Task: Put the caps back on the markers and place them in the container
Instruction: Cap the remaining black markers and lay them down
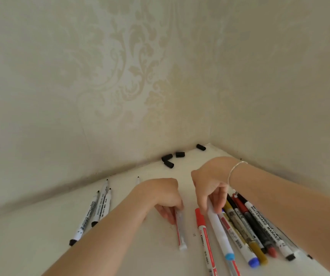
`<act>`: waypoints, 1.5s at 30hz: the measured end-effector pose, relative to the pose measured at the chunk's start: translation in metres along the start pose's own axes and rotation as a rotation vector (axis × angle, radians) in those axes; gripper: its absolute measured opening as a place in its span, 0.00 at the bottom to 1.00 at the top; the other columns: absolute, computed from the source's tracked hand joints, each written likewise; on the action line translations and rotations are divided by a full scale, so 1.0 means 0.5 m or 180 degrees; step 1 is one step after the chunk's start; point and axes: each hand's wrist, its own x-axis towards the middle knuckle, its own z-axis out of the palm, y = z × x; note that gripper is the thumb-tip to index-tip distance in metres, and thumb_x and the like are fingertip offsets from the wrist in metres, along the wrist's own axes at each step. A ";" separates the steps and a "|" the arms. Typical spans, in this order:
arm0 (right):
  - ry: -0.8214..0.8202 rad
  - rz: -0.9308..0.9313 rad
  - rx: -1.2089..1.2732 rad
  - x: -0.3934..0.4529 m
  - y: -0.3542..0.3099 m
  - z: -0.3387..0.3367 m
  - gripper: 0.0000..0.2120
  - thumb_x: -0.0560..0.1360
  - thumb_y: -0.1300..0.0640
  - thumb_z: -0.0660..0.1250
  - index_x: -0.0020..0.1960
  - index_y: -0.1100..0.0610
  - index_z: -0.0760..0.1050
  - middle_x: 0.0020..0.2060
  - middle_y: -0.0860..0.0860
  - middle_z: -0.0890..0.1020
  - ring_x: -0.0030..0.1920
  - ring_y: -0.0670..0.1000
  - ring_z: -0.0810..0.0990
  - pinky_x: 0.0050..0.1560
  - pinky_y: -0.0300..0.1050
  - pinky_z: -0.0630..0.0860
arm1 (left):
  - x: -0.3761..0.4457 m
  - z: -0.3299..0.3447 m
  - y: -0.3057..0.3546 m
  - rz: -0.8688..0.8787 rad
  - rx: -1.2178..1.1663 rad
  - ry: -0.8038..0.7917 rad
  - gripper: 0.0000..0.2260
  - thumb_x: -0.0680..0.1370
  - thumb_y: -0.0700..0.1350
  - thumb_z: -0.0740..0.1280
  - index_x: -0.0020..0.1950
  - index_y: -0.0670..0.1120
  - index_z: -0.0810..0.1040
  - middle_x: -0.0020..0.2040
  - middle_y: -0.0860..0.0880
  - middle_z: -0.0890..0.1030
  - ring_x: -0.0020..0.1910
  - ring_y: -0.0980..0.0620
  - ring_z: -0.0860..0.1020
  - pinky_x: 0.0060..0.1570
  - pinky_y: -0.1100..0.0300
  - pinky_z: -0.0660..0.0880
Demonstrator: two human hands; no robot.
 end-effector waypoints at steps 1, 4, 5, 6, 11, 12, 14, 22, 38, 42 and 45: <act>0.0113 -0.0007 -0.0081 0.004 -0.001 0.004 0.11 0.74 0.56 0.69 0.54 0.58 0.74 0.58 0.58 0.80 0.51 0.52 0.82 0.20 0.31 0.71 | -0.001 0.003 0.000 0.0036 -0.0090 -0.0111 0.20 0.78 0.38 0.64 0.69 0.36 0.65 0.54 0.37 0.83 0.50 0.44 0.84 0.48 0.57 0.81; 0.0114 -0.0029 -0.0063 0.019 -0.006 0.013 0.06 0.74 0.58 0.69 0.48 0.57 0.74 0.58 0.58 0.80 0.61 0.56 0.78 0.29 0.35 0.74 | -0.003 0.008 -0.002 0.0111 -0.0278 -0.0402 0.20 0.78 0.39 0.66 0.68 0.36 0.66 0.54 0.35 0.82 0.49 0.43 0.84 0.50 0.57 0.80; 0.0074 -0.0032 -0.0038 0.024 -0.007 0.016 0.06 0.73 0.58 0.69 0.48 0.57 0.74 0.58 0.58 0.80 0.60 0.56 0.78 0.35 0.37 0.75 | -0.003 0.009 -0.001 0.0159 -0.0300 -0.0455 0.20 0.78 0.39 0.66 0.67 0.36 0.67 0.55 0.35 0.82 0.46 0.44 0.84 0.49 0.57 0.80; 0.0044 -0.0036 -0.0024 0.031 -0.009 0.019 0.06 0.73 0.59 0.70 0.48 0.57 0.75 0.58 0.58 0.80 0.60 0.56 0.79 0.40 0.40 0.75 | -0.003 0.009 -0.002 0.0214 -0.0321 -0.0506 0.19 0.78 0.39 0.66 0.67 0.36 0.68 0.55 0.36 0.82 0.44 0.45 0.85 0.48 0.58 0.80; -0.0306 0.0054 0.0462 0.060 -0.010 0.024 0.07 0.72 0.64 0.70 0.50 0.61 0.79 0.49 0.58 0.83 0.49 0.54 0.84 0.46 0.43 0.80 | -0.003 0.010 -0.001 0.0398 -0.0442 -0.0824 0.16 0.79 0.39 0.66 0.65 0.37 0.70 0.55 0.37 0.82 0.53 0.41 0.82 0.45 0.60 0.80; -0.0449 0.0084 0.0662 0.058 -0.010 0.023 0.11 0.73 0.66 0.69 0.55 0.64 0.78 0.49 0.60 0.82 0.50 0.55 0.84 0.51 0.45 0.80 | -0.003 0.009 -0.002 0.0410 -0.0454 -0.0866 0.16 0.79 0.39 0.66 0.66 0.37 0.69 0.56 0.37 0.82 0.54 0.40 0.82 0.45 0.60 0.80; -0.0574 0.0101 0.0867 0.051 -0.009 0.020 0.16 0.73 0.68 0.68 0.61 0.67 0.74 0.55 0.63 0.80 0.53 0.57 0.83 0.57 0.47 0.78 | -0.003 0.006 -0.003 0.0418 -0.0499 -0.0901 0.17 0.79 0.39 0.66 0.66 0.37 0.69 0.54 0.37 0.82 0.55 0.40 0.81 0.47 0.59 0.80; -0.0103 0.0046 0.1042 0.047 0.017 -0.007 0.24 0.74 0.67 0.67 0.68 0.65 0.67 0.50 0.62 0.82 0.38 0.52 0.83 0.37 0.42 0.81 | 0.000 -0.023 -0.018 0.0415 -0.0611 -0.0678 0.25 0.79 0.41 0.66 0.73 0.43 0.59 0.48 0.39 0.84 0.44 0.46 0.85 0.47 0.58 0.80; 0.2263 -0.0975 0.0862 0.236 0.016 -0.059 0.28 0.73 0.68 0.59 0.70 0.49 0.68 0.66 0.53 0.71 0.65 0.56 0.70 0.65 0.49 0.68 | 0.033 -0.171 -0.143 0.0148 -0.0276 0.1115 0.22 0.76 0.38 0.67 0.69 0.45 0.67 0.46 0.46 0.80 0.34 0.56 0.79 0.33 0.66 0.76; 0.2513 -0.0894 0.0565 0.257 -0.020 -0.067 0.16 0.75 0.51 0.62 0.63 0.49 0.74 0.59 0.52 0.72 0.61 0.56 0.70 0.61 0.49 0.66 | 0.030 -0.176 -0.162 0.0056 -0.0404 0.1131 0.19 0.77 0.36 0.65 0.67 0.43 0.68 0.41 0.47 0.78 0.32 0.56 0.79 0.29 0.68 0.76; 0.2504 -0.0860 0.0527 0.268 -0.035 -0.070 0.15 0.75 0.47 0.61 0.59 0.51 0.74 0.57 0.52 0.71 0.59 0.55 0.70 0.59 0.48 0.67 | 0.022 -0.175 -0.169 -0.0027 -0.0449 0.1077 0.15 0.77 0.35 0.64 0.63 0.41 0.69 0.41 0.45 0.80 0.32 0.56 0.79 0.28 0.69 0.76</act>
